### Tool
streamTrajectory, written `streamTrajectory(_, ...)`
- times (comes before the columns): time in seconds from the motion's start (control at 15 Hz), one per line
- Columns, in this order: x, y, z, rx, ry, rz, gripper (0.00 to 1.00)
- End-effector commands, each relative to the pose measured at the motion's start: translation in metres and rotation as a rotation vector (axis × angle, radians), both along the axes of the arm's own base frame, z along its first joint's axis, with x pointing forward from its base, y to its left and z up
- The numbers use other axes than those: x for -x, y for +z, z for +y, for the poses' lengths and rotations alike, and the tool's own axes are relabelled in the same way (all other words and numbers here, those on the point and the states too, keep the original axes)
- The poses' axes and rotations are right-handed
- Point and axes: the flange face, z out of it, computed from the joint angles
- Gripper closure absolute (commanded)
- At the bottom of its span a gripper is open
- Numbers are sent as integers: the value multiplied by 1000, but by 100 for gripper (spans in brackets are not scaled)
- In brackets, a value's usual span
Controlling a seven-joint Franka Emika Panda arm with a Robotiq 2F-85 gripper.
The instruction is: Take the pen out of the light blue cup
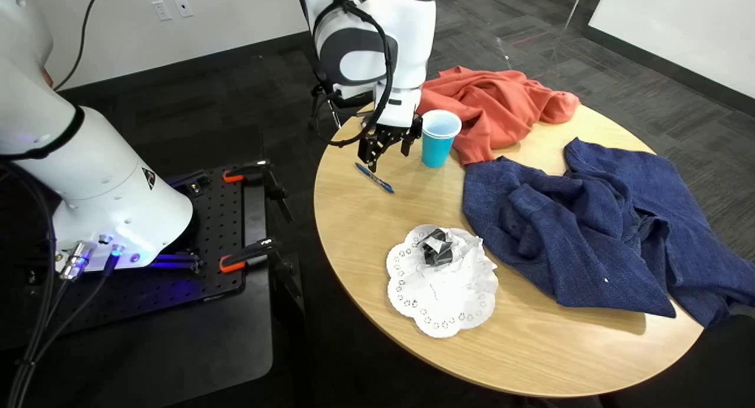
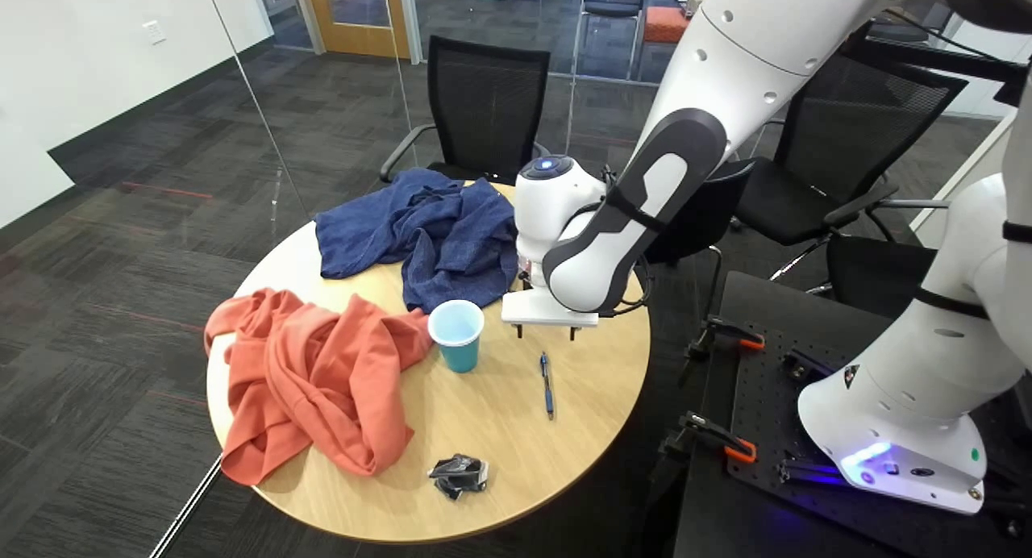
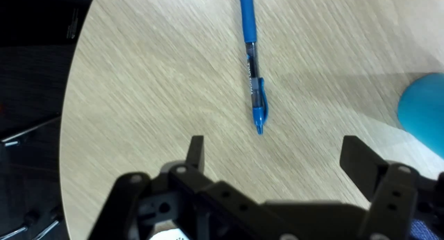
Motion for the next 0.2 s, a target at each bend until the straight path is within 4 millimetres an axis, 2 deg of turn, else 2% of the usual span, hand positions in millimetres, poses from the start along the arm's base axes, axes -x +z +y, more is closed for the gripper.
streamTrajectory(0.0, 0, 4, 0, -1, 0, -6, 0)
streamTrajectory(0.13, 0, 8, 0, -2, 1, -13, 0)
